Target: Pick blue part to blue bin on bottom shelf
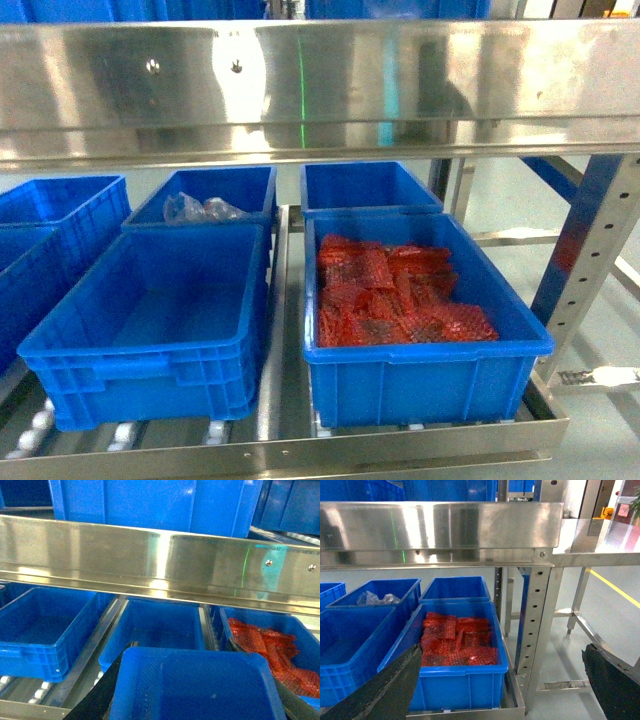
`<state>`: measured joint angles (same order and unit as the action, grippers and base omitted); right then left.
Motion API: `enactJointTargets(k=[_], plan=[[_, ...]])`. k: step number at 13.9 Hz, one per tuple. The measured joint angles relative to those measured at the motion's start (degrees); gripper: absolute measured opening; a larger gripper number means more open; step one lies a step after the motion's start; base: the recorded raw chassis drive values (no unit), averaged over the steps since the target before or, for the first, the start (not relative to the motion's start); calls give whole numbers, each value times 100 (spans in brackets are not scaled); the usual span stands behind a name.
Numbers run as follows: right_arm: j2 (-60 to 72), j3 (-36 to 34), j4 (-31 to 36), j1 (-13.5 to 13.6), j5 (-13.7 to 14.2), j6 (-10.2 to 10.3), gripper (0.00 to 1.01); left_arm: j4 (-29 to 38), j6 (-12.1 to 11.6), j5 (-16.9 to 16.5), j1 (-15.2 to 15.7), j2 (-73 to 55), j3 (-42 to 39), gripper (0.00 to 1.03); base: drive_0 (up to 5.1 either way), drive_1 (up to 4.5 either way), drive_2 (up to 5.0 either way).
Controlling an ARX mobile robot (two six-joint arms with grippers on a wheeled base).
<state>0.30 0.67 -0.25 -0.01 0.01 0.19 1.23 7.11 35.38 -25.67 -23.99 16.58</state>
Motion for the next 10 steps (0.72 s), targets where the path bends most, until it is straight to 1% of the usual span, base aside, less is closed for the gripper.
enactJointTargets(k=[10], plan=[[0, 0, 2, 0, -2, -4, 98, 2, 0, 4, 0, -2, 0, 43, 0, 0, 0]])
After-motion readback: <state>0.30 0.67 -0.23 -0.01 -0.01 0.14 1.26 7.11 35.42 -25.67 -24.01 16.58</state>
